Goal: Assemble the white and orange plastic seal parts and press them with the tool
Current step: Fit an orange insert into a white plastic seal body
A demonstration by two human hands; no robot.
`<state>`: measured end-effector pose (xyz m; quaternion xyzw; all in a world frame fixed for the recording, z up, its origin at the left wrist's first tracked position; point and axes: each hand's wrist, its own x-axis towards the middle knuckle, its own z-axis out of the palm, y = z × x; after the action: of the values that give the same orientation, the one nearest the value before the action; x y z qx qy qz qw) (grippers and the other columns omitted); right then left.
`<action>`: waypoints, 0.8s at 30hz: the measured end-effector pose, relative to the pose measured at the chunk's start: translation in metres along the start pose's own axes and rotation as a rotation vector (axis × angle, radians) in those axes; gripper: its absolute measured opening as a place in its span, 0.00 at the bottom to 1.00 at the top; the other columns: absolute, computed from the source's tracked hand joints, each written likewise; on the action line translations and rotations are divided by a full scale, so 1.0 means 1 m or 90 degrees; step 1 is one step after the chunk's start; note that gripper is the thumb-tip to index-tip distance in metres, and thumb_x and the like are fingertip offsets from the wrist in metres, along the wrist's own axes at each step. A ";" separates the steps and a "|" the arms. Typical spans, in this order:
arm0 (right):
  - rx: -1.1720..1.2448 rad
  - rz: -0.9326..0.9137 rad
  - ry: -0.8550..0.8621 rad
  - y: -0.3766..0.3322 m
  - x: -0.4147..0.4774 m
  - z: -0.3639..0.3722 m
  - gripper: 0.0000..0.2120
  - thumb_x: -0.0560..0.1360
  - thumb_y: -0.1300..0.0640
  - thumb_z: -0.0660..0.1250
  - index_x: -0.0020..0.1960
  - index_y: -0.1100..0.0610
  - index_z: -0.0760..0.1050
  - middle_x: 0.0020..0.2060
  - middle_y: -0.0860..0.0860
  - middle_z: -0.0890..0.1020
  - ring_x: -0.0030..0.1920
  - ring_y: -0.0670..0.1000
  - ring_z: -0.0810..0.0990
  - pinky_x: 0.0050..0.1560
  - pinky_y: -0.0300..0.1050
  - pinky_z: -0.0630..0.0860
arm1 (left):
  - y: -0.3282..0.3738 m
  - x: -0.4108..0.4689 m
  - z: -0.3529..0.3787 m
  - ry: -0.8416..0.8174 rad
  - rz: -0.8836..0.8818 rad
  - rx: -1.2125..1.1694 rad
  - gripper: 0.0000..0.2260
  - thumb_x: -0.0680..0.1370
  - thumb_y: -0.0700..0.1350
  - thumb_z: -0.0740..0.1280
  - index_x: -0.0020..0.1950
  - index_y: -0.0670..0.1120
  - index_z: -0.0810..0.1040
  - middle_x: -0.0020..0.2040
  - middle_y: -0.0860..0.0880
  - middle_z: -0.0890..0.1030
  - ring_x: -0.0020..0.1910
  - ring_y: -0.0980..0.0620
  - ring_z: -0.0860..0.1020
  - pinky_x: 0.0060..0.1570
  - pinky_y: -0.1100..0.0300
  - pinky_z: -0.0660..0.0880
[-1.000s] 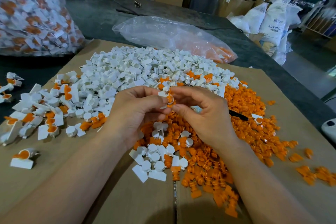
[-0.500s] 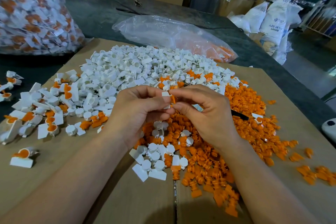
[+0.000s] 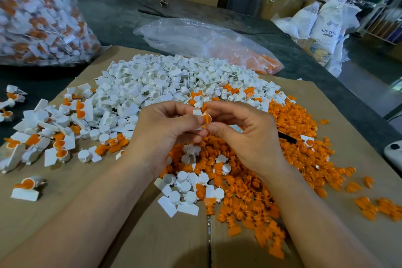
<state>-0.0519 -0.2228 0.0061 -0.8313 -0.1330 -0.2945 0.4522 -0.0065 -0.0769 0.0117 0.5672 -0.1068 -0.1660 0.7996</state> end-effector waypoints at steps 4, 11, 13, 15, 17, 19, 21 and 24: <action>0.011 0.000 0.002 0.000 0.000 0.000 0.18 0.67 0.62 0.71 0.53 0.47 0.74 0.43 0.42 0.80 0.44 0.41 0.81 0.48 0.36 0.77 | 0.000 0.000 0.000 0.002 0.005 0.005 0.06 0.67 0.31 0.70 0.34 0.40 0.78 0.27 0.45 0.81 0.25 0.52 0.80 0.25 0.66 0.75; -0.010 -0.034 0.007 -0.002 0.001 0.001 0.15 0.67 0.62 0.71 0.52 0.51 0.76 0.41 0.41 0.80 0.44 0.45 0.81 0.48 0.46 0.78 | 0.000 0.001 -0.001 -0.003 0.008 0.014 0.10 0.65 0.33 0.71 0.27 0.45 0.81 0.27 0.44 0.81 0.26 0.51 0.80 0.25 0.66 0.75; -0.010 -0.035 0.006 -0.002 0.001 0.000 0.15 0.67 0.62 0.71 0.52 0.51 0.76 0.41 0.40 0.80 0.44 0.44 0.81 0.48 0.44 0.78 | 0.000 0.001 -0.001 -0.008 0.008 0.012 0.06 0.62 0.35 0.72 0.27 0.45 0.81 0.28 0.44 0.81 0.26 0.51 0.80 0.25 0.66 0.75; -0.011 -0.032 0.004 -0.002 0.001 0.000 0.15 0.68 0.62 0.70 0.52 0.50 0.76 0.41 0.40 0.80 0.44 0.43 0.81 0.48 0.43 0.78 | -0.001 0.001 -0.001 -0.009 0.010 0.011 0.03 0.59 0.37 0.72 0.27 0.45 0.81 0.28 0.44 0.81 0.26 0.51 0.80 0.25 0.66 0.75; -0.011 -0.030 0.002 -0.002 0.000 0.000 0.14 0.68 0.62 0.70 0.52 0.50 0.76 0.41 0.40 0.80 0.44 0.43 0.81 0.48 0.42 0.78 | -0.001 0.001 -0.001 -0.008 0.010 0.012 0.03 0.59 0.38 0.72 0.28 0.45 0.81 0.28 0.44 0.81 0.26 0.51 0.80 0.25 0.66 0.75; -0.010 -0.030 0.000 -0.001 0.000 0.000 0.15 0.68 0.62 0.70 0.52 0.50 0.76 0.41 0.40 0.80 0.43 0.42 0.80 0.47 0.39 0.77 | -0.001 0.001 -0.001 -0.007 0.011 0.008 0.02 0.58 0.39 0.71 0.29 0.44 0.80 0.28 0.44 0.81 0.26 0.51 0.80 0.25 0.66 0.75; 0.002 -0.018 0.002 -0.001 0.001 0.000 0.16 0.67 0.62 0.71 0.51 0.48 0.75 0.41 0.39 0.79 0.43 0.40 0.80 0.46 0.34 0.76 | -0.001 0.001 -0.001 -0.005 0.010 0.005 0.04 0.59 0.38 0.71 0.31 0.42 0.79 0.28 0.44 0.81 0.26 0.51 0.80 0.25 0.66 0.75; 0.008 0.002 0.001 -0.002 0.000 0.000 0.16 0.67 0.61 0.71 0.52 0.47 0.75 0.42 0.38 0.79 0.43 0.39 0.80 0.47 0.32 0.75 | -0.002 0.002 0.000 -0.004 0.005 0.008 0.04 0.64 0.33 0.71 0.33 0.41 0.78 0.28 0.45 0.81 0.26 0.52 0.80 0.25 0.66 0.75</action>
<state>-0.0526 -0.2221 0.0079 -0.8283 -0.1329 -0.2937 0.4583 -0.0050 -0.0780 0.0100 0.5711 -0.1129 -0.1638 0.7964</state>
